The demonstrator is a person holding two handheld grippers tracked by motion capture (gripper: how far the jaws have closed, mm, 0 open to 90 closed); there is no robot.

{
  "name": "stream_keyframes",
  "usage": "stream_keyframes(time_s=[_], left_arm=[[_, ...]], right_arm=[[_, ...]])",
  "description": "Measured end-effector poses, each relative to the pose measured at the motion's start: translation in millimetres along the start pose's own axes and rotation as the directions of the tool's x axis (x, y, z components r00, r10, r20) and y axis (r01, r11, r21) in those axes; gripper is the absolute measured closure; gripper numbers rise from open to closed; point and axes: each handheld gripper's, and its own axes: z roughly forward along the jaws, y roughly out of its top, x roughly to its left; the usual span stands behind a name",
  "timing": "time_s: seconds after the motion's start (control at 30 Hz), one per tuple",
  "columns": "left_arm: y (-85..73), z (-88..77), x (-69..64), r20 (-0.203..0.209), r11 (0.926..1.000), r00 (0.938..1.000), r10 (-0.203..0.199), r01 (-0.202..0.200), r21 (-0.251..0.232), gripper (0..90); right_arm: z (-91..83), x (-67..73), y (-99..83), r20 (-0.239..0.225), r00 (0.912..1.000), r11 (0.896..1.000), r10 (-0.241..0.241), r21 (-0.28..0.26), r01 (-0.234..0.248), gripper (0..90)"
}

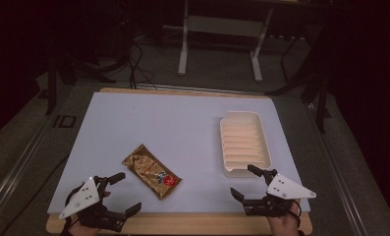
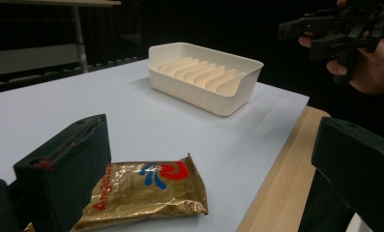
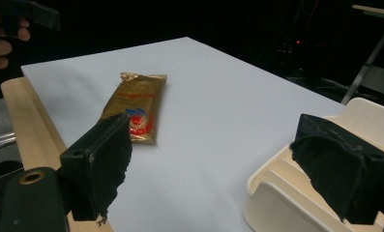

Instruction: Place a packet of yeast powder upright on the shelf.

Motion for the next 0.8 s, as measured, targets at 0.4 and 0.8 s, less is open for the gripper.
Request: stream_keyframes(time_s=[0.4, 0.8], left_arm=[[-0.3, 7.2, -2.9, 0.023, 1.0000, 0.9997, -0.001, 0.001, -0.002, 1.2], [9.0, 6.0, -6.0, 0.021, 0.9991, 0.9995, -0.022, 0.023, -0.036, 1.3]], right_arm=[[-0.1, 4.0, 1.7, 0.014, 0.9996, 1.000, -0.023, 0.001, 0.023, 13.2], [-2.2, 12.6, 8.2, -0.004, 0.9977, 0.998, -0.067, -0.013, 0.067, 12.8]])
